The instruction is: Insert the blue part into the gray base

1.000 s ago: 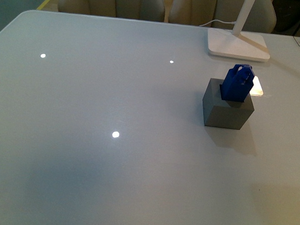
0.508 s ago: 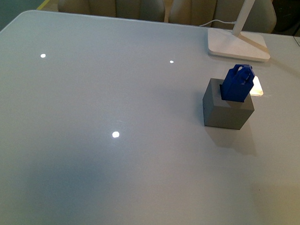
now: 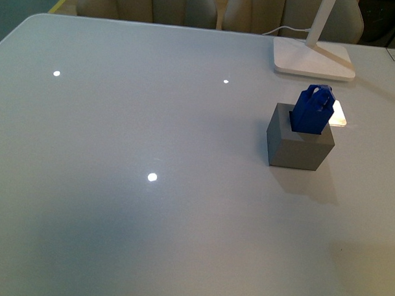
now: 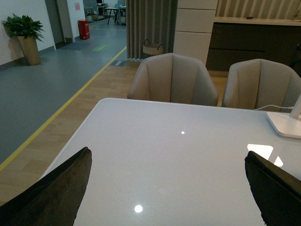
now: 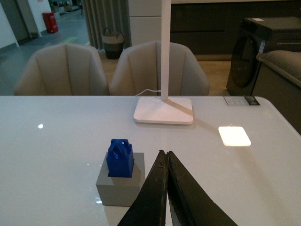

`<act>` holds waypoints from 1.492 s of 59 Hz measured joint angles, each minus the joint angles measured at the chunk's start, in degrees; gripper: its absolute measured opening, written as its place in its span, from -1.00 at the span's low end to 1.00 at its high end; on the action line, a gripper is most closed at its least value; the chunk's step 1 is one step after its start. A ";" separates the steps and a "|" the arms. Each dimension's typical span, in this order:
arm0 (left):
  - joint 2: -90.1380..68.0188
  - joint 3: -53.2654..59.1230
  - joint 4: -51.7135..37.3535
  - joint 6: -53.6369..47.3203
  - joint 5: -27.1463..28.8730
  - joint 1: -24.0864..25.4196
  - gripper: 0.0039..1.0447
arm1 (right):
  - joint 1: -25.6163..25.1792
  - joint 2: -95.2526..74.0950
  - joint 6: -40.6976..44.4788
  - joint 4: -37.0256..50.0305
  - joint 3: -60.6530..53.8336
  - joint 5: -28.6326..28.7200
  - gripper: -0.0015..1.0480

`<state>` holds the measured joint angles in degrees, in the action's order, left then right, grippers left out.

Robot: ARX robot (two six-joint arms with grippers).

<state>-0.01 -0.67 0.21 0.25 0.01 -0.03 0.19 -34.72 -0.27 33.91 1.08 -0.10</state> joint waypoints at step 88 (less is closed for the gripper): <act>0.00 0.00 0.00 0.00 0.00 0.00 0.86 | 0.00 34.36 0.11 -33.81 -0.02 0.07 -0.19</act>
<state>-0.01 -0.67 0.21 0.25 0.01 -0.03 0.19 -0.36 -0.16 0.10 1.06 -0.03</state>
